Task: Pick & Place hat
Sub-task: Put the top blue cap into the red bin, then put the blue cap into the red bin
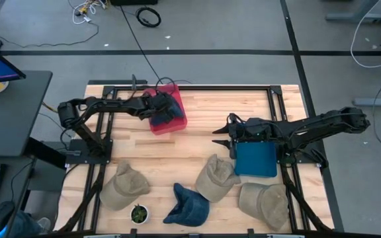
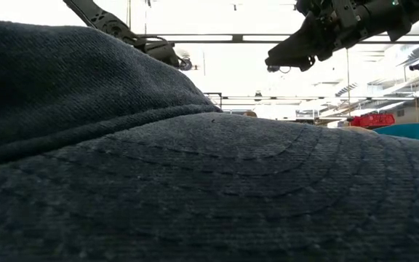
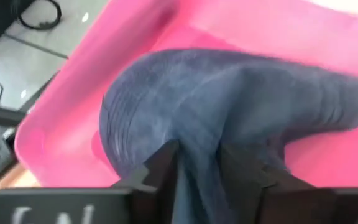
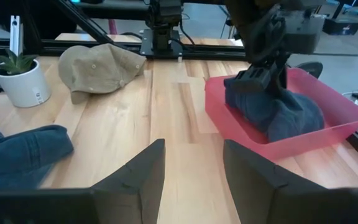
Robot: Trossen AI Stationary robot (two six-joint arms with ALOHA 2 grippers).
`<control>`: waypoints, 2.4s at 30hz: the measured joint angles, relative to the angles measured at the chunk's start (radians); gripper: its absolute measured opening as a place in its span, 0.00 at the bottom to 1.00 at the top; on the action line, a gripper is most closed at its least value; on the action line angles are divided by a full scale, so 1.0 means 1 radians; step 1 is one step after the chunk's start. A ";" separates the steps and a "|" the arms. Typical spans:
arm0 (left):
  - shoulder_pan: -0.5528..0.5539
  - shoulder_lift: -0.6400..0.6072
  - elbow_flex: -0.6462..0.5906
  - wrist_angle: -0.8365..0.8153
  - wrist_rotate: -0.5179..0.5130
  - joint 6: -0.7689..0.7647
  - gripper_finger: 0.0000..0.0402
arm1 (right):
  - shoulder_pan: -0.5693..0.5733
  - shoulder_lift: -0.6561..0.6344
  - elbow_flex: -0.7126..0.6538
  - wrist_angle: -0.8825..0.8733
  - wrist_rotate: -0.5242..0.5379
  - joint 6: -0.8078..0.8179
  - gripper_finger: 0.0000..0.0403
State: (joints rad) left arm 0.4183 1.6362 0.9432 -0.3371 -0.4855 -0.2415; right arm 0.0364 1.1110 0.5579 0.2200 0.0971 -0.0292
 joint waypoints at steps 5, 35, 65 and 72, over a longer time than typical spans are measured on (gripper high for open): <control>-0.026 -0.037 0.020 0.002 0.000 0.083 0.43 | 0.005 0.000 0.000 -0.006 -0.011 0.033 0.41; -0.524 -0.124 0.145 -0.085 0.665 0.404 0.48 | 0.142 0.214 0.018 0.146 -0.176 0.169 0.41; -0.780 0.243 0.143 0.358 0.669 0.304 0.43 | 0.122 0.223 0.027 0.015 -0.172 0.149 0.41; -0.744 0.243 0.144 0.367 0.669 0.286 0.07 | 0.122 0.223 0.027 -0.002 -0.172 0.124 0.41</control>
State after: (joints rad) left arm -0.3252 1.8797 1.0874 0.0303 0.1831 0.0444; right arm 0.1585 1.3342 0.5854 0.2183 -0.0750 0.0945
